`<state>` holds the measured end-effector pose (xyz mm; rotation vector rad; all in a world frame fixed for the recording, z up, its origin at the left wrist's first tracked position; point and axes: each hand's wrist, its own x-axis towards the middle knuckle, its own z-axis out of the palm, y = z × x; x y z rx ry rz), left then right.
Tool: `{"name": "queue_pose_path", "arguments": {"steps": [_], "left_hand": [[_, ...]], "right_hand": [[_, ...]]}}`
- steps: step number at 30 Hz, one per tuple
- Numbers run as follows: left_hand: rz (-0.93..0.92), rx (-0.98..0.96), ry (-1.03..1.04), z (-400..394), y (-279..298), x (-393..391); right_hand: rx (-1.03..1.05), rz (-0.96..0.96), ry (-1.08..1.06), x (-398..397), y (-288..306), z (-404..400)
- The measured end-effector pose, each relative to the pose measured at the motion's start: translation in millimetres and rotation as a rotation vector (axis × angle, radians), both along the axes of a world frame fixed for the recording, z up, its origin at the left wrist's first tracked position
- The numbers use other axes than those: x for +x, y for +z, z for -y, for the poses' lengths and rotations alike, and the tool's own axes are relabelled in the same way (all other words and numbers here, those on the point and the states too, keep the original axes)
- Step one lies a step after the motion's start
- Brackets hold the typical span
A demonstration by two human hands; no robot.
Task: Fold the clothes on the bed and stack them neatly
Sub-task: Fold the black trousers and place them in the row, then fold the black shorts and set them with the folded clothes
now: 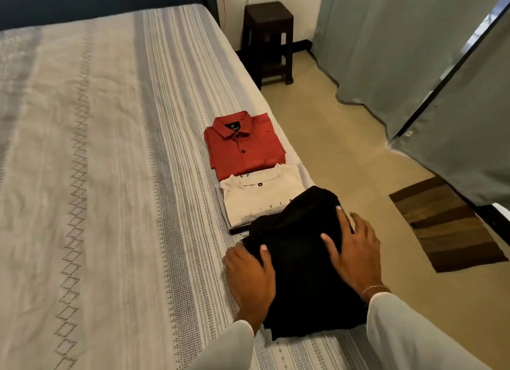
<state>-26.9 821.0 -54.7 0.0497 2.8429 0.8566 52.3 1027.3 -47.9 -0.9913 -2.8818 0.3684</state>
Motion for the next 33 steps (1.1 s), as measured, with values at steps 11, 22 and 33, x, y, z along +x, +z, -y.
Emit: {"name": "queue_pose_path", "arguments": {"steps": [11,22,33], "left_hand": [[-0.107,-0.386,-0.879,-19.4,-27.0,-13.6],[-0.015,-0.347,-0.870,-17.5,-29.7,-23.8],[-0.126,-0.452,-0.785,116.1,80.2,-50.0]], "right_hand": [[0.122,0.211,0.285,-21.6,-47.5,14.7],[0.141,0.242,0.265,-23.9,-52.9,18.5],[0.105,0.125,0.557,-81.5,72.4,127.9]]}}
